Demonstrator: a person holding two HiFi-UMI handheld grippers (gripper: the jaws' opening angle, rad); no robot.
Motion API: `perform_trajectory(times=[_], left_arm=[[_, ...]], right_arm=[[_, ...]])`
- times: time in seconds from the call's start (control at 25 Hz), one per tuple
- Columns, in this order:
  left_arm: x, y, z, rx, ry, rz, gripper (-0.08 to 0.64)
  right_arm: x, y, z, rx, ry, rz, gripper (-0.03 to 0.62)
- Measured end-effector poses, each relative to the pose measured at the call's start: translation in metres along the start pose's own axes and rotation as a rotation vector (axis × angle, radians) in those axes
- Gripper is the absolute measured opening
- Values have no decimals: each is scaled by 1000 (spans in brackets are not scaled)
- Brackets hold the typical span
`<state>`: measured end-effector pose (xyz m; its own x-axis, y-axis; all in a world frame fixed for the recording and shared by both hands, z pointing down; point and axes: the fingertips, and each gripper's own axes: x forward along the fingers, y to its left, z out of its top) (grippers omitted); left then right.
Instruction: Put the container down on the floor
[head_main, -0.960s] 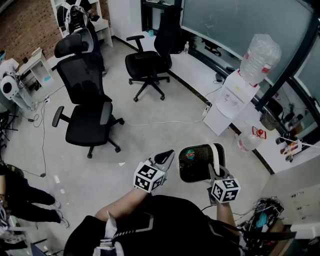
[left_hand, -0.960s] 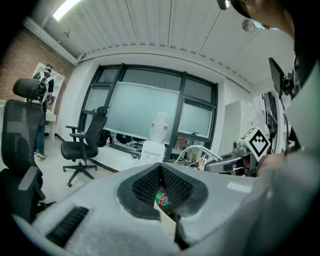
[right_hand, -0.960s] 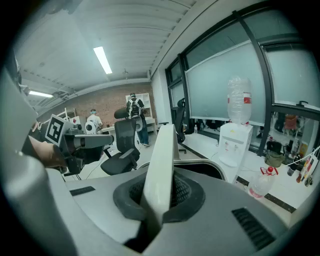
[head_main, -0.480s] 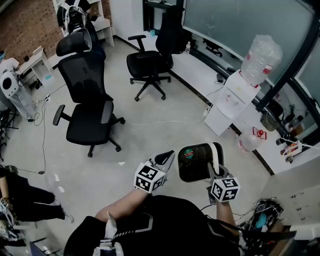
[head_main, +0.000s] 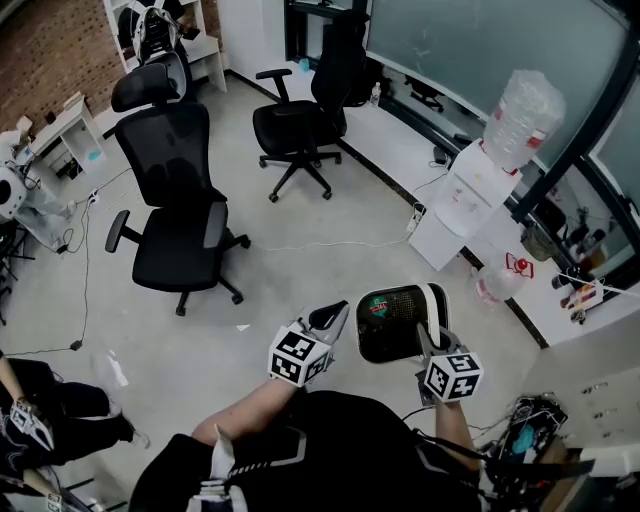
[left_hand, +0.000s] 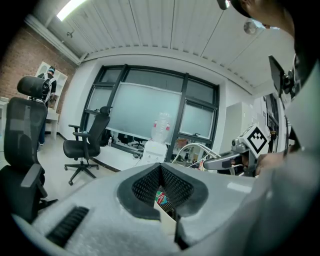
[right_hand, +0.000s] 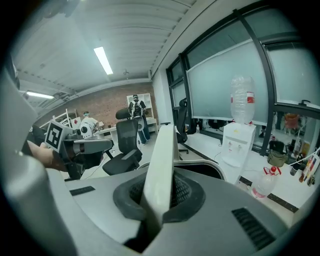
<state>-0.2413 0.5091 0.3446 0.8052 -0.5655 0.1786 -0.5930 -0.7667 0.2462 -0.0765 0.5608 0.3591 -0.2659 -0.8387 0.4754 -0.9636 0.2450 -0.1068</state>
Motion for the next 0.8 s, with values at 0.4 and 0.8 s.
perform_trajectory(times=[0.4,0.8], left_arm=[[-11,38,3,-11,-6,-33,6],[-25,89,9,-2,6,-63,6]], right_arm=[[19,17,9,16,-12,-39,8],[53,31,20,68,-27,-87,8]])
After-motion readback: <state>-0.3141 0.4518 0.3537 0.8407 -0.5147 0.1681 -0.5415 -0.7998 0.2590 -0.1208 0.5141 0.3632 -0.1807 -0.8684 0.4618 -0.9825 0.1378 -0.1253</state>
